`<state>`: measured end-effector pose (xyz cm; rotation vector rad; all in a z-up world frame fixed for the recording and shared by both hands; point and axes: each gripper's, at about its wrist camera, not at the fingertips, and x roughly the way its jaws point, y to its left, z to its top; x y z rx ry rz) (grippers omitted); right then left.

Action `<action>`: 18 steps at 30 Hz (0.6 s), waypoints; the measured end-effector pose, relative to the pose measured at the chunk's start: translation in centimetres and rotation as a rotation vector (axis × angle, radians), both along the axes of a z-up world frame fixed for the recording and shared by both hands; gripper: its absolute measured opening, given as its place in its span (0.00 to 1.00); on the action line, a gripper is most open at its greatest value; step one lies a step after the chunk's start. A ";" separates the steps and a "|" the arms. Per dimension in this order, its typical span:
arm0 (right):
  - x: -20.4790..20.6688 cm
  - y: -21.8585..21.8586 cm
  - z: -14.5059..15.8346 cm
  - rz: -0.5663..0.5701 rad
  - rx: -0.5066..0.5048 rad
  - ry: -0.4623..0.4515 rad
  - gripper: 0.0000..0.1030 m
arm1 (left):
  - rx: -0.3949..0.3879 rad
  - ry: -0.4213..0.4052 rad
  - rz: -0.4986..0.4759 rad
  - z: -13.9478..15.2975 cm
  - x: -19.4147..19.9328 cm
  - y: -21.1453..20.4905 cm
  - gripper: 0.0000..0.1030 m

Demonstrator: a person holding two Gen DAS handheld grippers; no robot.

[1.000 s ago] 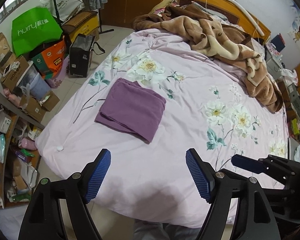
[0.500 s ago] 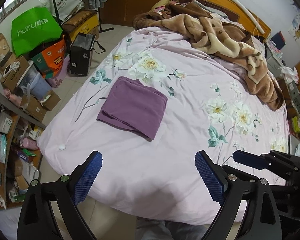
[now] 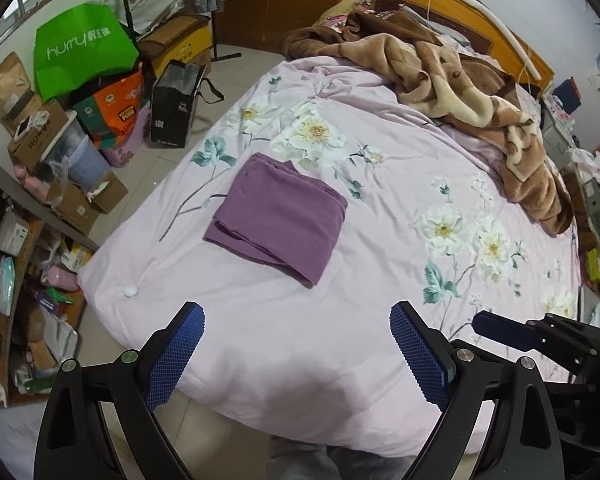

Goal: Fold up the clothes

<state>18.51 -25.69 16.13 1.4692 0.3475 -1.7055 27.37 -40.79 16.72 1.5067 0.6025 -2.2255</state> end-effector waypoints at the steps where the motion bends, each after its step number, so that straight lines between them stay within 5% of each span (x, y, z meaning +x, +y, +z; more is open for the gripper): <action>1: 0.0 0.0 0.0 -0.001 0.001 0.000 0.40 | 0.000 0.002 0.001 0.0 0.0 0.0 0.92; 18: -0.4 -0.4 -0.2 0.000 0.008 0.006 0.40 | -0.055 -0.013 0.011 -0.5 -0.3 0.7 0.92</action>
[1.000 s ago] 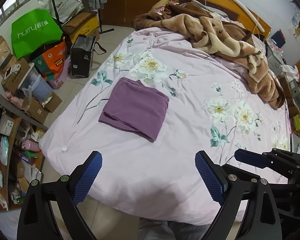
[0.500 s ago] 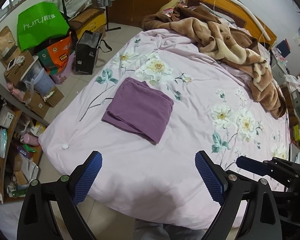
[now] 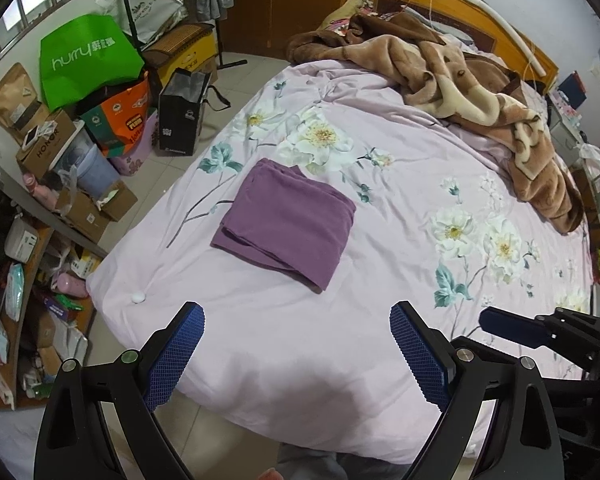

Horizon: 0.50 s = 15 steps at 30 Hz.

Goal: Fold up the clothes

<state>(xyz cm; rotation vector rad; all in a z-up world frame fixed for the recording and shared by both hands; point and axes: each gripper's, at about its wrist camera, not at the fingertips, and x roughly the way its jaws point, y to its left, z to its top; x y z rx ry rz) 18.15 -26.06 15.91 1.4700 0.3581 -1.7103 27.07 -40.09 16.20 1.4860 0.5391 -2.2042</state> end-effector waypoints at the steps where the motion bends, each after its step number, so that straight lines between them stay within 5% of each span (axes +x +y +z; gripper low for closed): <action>1: 0.0 0.0 0.0 0.001 0.000 0.001 0.40 | 0.004 0.000 0.004 0.0 0.0 -0.1 0.92; 15: 0.4 -0.5 -0.2 0.011 0.008 0.005 0.40 | -0.003 -0.015 0.009 -0.3 0.0 -0.3 0.92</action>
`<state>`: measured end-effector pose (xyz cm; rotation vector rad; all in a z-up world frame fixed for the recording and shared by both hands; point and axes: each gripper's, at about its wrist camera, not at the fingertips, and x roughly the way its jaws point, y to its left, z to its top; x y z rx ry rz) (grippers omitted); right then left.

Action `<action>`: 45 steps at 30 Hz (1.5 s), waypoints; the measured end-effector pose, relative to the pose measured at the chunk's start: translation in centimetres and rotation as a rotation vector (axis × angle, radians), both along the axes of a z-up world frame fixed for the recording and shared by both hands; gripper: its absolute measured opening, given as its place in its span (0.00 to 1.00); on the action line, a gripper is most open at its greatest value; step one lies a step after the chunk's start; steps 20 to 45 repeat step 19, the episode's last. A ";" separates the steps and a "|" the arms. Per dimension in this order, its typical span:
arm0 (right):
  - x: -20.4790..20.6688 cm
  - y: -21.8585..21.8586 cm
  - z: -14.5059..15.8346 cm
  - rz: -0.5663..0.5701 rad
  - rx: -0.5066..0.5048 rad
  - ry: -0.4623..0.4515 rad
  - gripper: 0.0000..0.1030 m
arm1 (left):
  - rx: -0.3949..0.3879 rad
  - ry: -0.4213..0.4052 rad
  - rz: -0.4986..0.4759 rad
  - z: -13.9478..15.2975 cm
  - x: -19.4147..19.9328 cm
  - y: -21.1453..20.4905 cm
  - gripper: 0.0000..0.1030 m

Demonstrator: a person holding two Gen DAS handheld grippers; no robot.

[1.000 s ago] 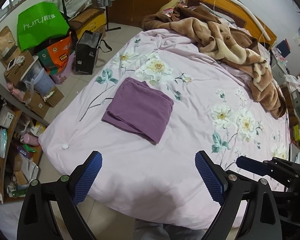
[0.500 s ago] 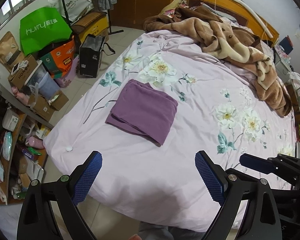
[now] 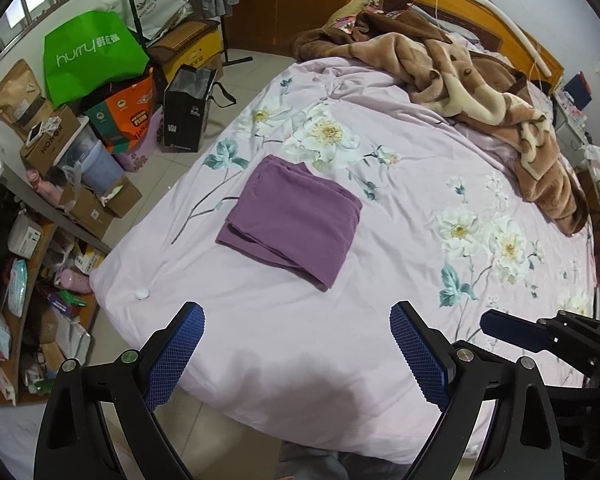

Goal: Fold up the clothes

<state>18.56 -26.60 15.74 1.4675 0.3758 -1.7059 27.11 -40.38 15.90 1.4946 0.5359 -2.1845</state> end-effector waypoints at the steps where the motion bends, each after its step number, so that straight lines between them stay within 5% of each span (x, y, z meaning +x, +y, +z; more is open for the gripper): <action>1: 0.0 0.0 0.0 0.000 0.000 0.000 0.40 | 0.004 0.002 0.002 0.0 0.1 -0.1 0.92; 45: -0.5 -0.7 -1.0 -0.001 0.019 -0.014 0.40 | -0.027 -0.015 0.014 -0.8 -0.1 -0.8 0.92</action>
